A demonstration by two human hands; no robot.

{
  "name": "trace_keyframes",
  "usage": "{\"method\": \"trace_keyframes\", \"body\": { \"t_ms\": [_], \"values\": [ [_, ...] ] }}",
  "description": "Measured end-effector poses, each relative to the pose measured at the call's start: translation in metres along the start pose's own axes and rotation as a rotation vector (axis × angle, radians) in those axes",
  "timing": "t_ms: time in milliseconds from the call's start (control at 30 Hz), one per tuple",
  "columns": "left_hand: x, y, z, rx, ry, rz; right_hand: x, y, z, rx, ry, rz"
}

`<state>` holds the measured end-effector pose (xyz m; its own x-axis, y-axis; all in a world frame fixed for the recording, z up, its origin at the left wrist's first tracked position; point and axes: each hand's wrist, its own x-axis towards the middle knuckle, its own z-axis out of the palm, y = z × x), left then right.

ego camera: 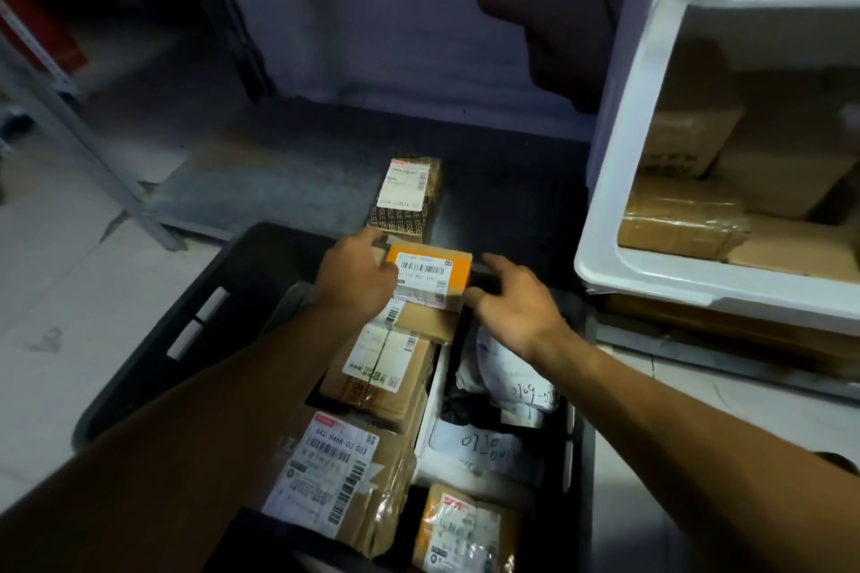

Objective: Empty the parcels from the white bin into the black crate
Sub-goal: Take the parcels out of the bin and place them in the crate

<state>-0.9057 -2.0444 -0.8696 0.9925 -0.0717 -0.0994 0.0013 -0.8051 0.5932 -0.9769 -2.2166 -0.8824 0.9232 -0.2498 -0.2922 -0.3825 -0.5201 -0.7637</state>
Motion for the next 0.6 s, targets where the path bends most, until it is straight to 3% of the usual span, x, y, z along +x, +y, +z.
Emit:
{"method": "trace_keyframes", "body": {
  "t_ms": [100,200,600],
  "values": [
    [-0.016,-0.001,-0.009,0.316,-0.05,0.194,-0.016,0.003,-0.009,-0.33,-0.003,-0.169],
    [-0.033,-0.001,-0.017,0.481,-0.139,0.257,-0.035,0.002,-0.018,-0.479,-0.035,-0.246],
    [-0.11,0.058,-0.04,0.498,-0.139,0.405,-0.126,-0.013,-0.084,-0.556,0.112,-0.326]
  ]
}}
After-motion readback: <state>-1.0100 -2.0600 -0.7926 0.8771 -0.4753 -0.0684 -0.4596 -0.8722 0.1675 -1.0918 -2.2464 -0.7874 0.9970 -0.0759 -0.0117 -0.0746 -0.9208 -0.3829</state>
